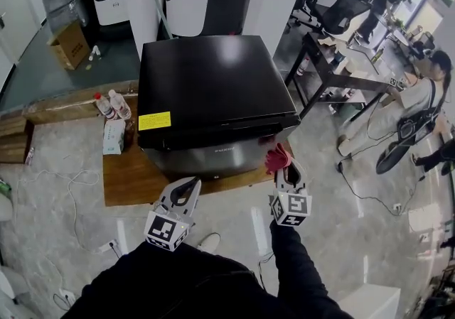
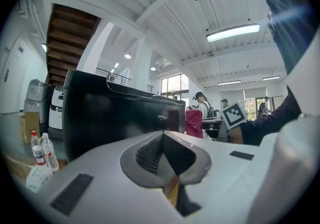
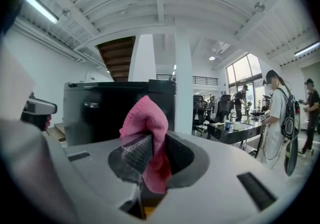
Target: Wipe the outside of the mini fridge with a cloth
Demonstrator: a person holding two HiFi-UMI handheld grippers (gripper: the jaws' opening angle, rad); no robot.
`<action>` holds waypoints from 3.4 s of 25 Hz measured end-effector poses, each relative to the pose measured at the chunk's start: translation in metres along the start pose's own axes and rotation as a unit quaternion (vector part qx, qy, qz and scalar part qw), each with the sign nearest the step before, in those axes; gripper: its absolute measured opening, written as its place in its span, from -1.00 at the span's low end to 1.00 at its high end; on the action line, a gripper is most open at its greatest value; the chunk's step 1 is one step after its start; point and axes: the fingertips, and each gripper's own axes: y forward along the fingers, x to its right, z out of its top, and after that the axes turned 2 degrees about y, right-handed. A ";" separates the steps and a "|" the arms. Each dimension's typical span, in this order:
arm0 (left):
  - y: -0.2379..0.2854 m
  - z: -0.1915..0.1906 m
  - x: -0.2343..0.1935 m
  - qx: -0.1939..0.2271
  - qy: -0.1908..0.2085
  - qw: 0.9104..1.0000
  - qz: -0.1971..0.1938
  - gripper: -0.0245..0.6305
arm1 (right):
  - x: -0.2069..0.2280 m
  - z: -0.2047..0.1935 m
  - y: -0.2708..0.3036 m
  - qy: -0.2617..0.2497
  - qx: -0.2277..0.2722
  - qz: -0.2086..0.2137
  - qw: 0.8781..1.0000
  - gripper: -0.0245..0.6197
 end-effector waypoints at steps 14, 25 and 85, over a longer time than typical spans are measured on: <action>-0.064 -0.056 -0.029 -0.048 -0.019 0.996 0.073 -0.91 | -0.255 -0.087 -0.006 0.033 -0.080 0.251 0.964 -0.70; -0.068 -0.102 -0.066 -0.066 -0.018 0.990 0.120 -0.91 | -0.299 -0.154 0.044 0.083 -0.149 0.231 0.958 -0.71; -0.052 0.015 0.039 -0.021 -0.044 0.995 -0.091 -0.91 | -0.184 0.042 -0.077 0.069 0.016 0.363 0.929 -0.71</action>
